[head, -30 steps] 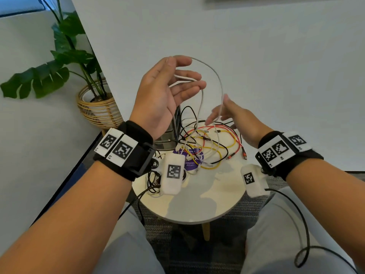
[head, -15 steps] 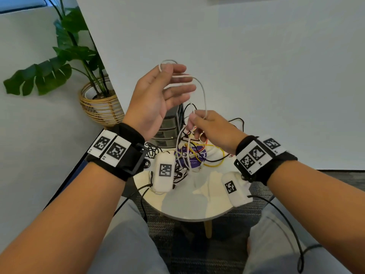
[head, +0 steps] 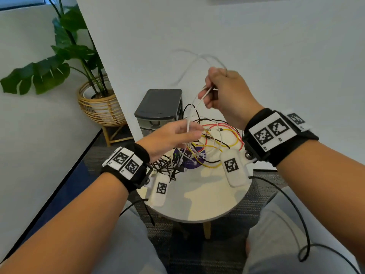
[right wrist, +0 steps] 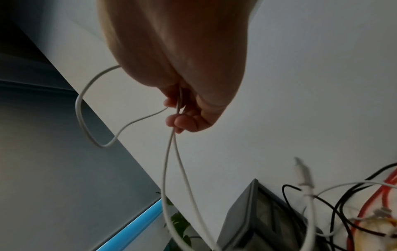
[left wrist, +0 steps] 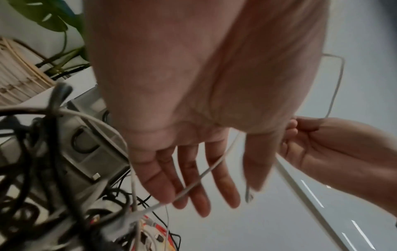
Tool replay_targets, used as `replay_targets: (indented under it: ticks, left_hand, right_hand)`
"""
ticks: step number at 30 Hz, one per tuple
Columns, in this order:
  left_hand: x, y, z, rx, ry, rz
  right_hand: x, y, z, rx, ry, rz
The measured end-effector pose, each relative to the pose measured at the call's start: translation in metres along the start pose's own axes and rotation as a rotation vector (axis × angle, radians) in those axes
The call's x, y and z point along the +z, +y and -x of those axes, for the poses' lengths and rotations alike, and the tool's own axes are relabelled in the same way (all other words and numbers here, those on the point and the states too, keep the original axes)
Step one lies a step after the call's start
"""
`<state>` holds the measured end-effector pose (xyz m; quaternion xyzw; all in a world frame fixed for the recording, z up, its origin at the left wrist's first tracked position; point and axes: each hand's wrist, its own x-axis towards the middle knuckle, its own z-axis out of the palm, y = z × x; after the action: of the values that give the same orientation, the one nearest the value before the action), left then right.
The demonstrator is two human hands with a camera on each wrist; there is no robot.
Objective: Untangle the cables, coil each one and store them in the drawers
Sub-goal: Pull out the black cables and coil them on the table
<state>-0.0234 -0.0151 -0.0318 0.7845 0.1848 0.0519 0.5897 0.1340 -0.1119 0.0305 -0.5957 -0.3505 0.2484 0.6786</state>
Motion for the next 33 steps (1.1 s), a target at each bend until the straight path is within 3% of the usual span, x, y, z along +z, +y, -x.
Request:
replay_targets:
  ticks: [7,11,17,20,25,28,33]
  left_hand:
    - [0.008,-0.017,-0.006,-0.11,-0.068,-0.391]
    - [0.015,-0.013,-0.007,-0.136,-0.057,-0.265]
    - [0.009,-0.009,-0.012,-0.03,0.098,-0.21]
    - [0.012,-0.01,-0.014,0.013,0.15,-0.1]
    - [0.02,-0.005,-0.023,0.148,0.22,-0.134]
    - [0.02,-0.003,-0.026,0.21,0.249,-0.192]
    - [0.012,-0.014,-0.032,0.303,0.453,-0.252]
  right_hand:
    - [-0.025,-0.011,-0.008,-0.04,0.169,-0.142]
    - [-0.044,0.003,-0.012,0.024,0.22,-0.041]
    - [-0.061,0.032,-0.017,0.077,0.268,0.234]
    - [-0.062,0.046,-0.017,0.092,0.17,0.406]
    - [-0.042,0.07,-0.008,-0.039,-0.234,0.666]
    - [-0.032,0.068,-0.001,-0.046,-0.386,0.63]
    - [-0.033,0.063,-0.007,0.156,-0.442,0.45]
